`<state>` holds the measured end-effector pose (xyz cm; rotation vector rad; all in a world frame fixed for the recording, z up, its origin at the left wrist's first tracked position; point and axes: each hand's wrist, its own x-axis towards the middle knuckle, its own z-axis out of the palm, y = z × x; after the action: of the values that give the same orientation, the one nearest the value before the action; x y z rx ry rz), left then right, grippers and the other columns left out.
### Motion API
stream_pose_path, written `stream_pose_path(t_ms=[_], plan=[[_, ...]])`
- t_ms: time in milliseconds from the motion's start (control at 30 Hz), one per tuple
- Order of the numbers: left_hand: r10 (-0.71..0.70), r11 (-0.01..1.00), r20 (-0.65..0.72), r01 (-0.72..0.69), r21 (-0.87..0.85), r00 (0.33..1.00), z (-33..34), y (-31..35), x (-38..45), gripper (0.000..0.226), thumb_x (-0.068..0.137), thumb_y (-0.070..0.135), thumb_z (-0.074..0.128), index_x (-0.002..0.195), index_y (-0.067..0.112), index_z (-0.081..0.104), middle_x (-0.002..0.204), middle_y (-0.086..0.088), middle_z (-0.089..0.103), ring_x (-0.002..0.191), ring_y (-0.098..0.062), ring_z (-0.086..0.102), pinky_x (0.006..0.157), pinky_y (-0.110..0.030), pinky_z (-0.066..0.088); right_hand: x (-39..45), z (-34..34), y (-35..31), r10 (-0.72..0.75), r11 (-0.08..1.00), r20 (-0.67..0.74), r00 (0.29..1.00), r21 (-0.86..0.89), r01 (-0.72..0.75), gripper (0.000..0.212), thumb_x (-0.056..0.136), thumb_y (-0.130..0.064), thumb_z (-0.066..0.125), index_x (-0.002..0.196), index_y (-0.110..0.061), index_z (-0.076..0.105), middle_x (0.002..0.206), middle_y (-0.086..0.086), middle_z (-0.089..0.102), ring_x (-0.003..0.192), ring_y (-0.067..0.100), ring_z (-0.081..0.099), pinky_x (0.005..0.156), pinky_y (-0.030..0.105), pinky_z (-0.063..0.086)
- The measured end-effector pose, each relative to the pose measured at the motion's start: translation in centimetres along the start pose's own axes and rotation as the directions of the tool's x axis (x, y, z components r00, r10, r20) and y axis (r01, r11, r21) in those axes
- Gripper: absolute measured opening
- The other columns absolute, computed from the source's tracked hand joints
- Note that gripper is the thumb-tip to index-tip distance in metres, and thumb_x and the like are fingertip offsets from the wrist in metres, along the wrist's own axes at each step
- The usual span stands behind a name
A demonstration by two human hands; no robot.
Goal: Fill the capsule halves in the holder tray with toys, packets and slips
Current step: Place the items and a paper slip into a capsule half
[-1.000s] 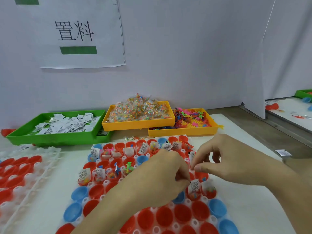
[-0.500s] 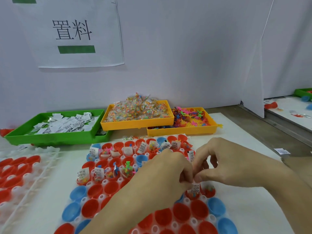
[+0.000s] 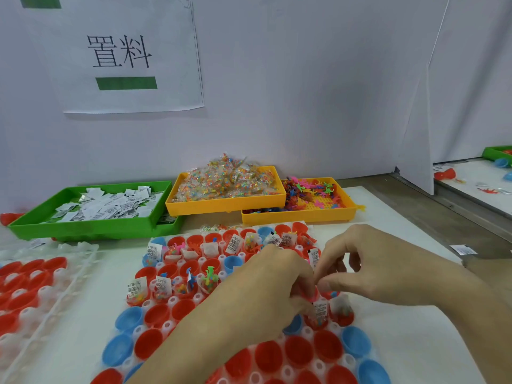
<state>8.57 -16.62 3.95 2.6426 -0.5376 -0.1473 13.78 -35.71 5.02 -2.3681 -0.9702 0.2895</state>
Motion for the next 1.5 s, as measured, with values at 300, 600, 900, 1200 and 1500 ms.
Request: stream_pose_path(t_ms=[300,600,900,1200,1500], plan=[[0.009,1.0,-0.288,-0.008,0.002,0.958,-2.7,-2.4,-0.6,0.015,0.097,0.036,0.057,0.105,0.031,0.069,0.094,0.019,0.063,0.082,0.003,0.058,0.069,-0.01,0.046,0.7,-0.2,3.0,0.034,0.999,-0.243,0.969,0.005,-0.034,0.016,0.093,-0.033,0.066,0.083,-0.041,0.075,0.073,-0.02,0.072,0.071,0.0,0.066,0.066,0.01,0.049],[-0.411,0.899,-0.613,0.19,-0.395,0.674,-5.7,-11.4,-5.1,0.026,0.103,0.028,0.043,0.097,0.025,0.067,0.094,0.008,0.071,0.092,-0.012,0.065,0.083,-0.032,0.05,2.7,-1.2,6.9,0.306,0.952,-0.58,0.755,0.167,-0.257,0.027,0.103,-0.011,0.045,0.117,-0.022,0.066,0.098,-0.006,0.074,0.089,0.008,0.067,0.075,0.021,0.048],[-0.839,0.493,-0.464,0.033,-0.869,0.285,0.2,-17.4,-9.0,0.03,0.104,0.014,0.038,0.091,0.012,0.065,0.099,-0.01,0.071,0.09,-0.027,0.068,0.071,-0.037,0.051,10.2,-3.4,8.9,0.385,0.872,-0.437,0.813,-0.117,-0.475,0.032,0.102,-0.006,0.043,0.126,-0.006,0.065,0.126,0.011,0.066,0.113,0.026,0.061,0.094,0.035,0.049],[-0.844,0.491,-0.496,-0.08,-0.868,0.206,0.7,-18.0,-9.4,0.033,0.098,0.004,0.038,0.082,0.007,0.066,0.089,-0.017,0.07,0.084,-0.035,0.068,0.067,-0.039,0.052,15.8,-4.3,8.7,0.586,0.62,-0.27,0.764,-0.458,-0.637,0.026,0.094,-0.021,0.065,0.075,-0.012,0.05,0.072,0.002,0.045,0.061,0.012,0.043,0.052,0.023,0.036],[-0.821,0.523,-0.526,-0.077,-0.849,0.222,0.5,-17.1,-9.3,0.031,0.099,0.003,0.04,0.084,0.004,0.066,0.09,-0.017,0.069,0.081,-0.033,0.064,0.067,-0.04,0.05,16.6,-3.5,10.3,0.449,0.853,-0.268,0.852,-0.157,-0.498,0.011,0.09,-0.018,0.072,0.095,-0.009,0.076,0.104,0.009,0.071,0.088,0.02,0.062,0.068,0.032,0.05]])
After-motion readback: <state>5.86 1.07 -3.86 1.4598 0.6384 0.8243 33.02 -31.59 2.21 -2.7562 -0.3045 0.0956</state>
